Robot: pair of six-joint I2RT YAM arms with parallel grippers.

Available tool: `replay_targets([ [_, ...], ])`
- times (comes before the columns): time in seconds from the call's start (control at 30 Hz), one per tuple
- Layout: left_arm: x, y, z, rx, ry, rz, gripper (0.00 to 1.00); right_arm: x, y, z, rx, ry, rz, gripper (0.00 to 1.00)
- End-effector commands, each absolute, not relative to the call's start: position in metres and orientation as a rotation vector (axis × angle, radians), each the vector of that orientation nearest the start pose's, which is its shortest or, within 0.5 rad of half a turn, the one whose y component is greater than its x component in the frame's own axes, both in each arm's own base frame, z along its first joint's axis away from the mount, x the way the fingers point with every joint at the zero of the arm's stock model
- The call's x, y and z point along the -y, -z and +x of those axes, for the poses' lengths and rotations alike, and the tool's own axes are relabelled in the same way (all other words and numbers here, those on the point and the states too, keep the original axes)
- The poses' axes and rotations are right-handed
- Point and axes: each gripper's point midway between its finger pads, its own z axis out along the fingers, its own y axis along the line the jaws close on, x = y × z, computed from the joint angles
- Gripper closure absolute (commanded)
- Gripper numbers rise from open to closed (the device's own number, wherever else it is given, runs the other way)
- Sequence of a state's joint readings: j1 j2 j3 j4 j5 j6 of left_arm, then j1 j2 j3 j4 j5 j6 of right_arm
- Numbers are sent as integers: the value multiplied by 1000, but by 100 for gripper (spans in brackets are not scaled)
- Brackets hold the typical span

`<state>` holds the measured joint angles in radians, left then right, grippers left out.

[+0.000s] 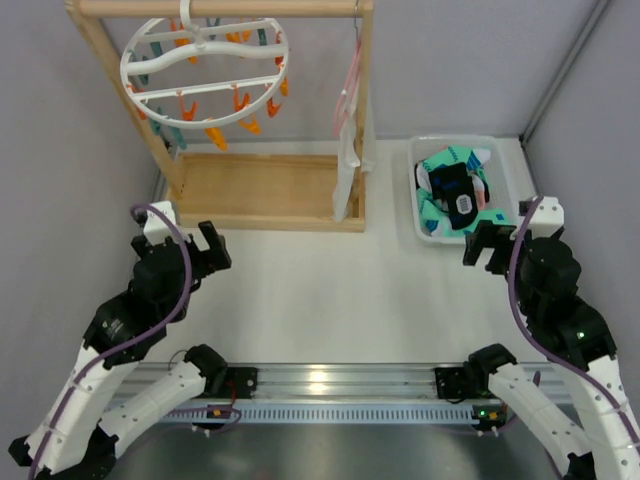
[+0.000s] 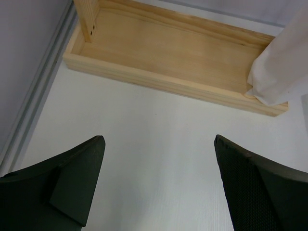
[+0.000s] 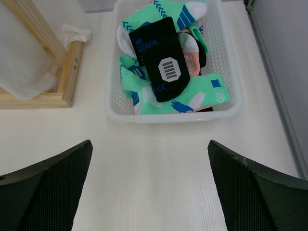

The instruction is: Remove the socks clipped to the hanger

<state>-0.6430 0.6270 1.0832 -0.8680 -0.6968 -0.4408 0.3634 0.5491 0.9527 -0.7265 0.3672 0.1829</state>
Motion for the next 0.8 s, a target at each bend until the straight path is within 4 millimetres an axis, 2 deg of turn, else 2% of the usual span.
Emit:
replay_targets([
  [0.0, 21, -308, 189, -1895, 29, -173, 1, -15, -300, 196, -1865, -29, 61, 0],
  [0.1, 21, -310, 178, -1893, 78, -142, 2, -12, -306, 186, -1846, -31, 41, 1],
  [0.23, 18, -307, 166, -1903, 95, -107, 1, -8, -302, 179, -1863, -10, 26, 1],
  [0.37, 18, -314, 155, -1865, 162, -83, 1, -4, -300, 173, -1858, 3, 22, 1],
  [0.77, 21, -315, 152, -1858, 195, -68, 1, -5, -301, 170, -1846, -8, 19, 1],
])
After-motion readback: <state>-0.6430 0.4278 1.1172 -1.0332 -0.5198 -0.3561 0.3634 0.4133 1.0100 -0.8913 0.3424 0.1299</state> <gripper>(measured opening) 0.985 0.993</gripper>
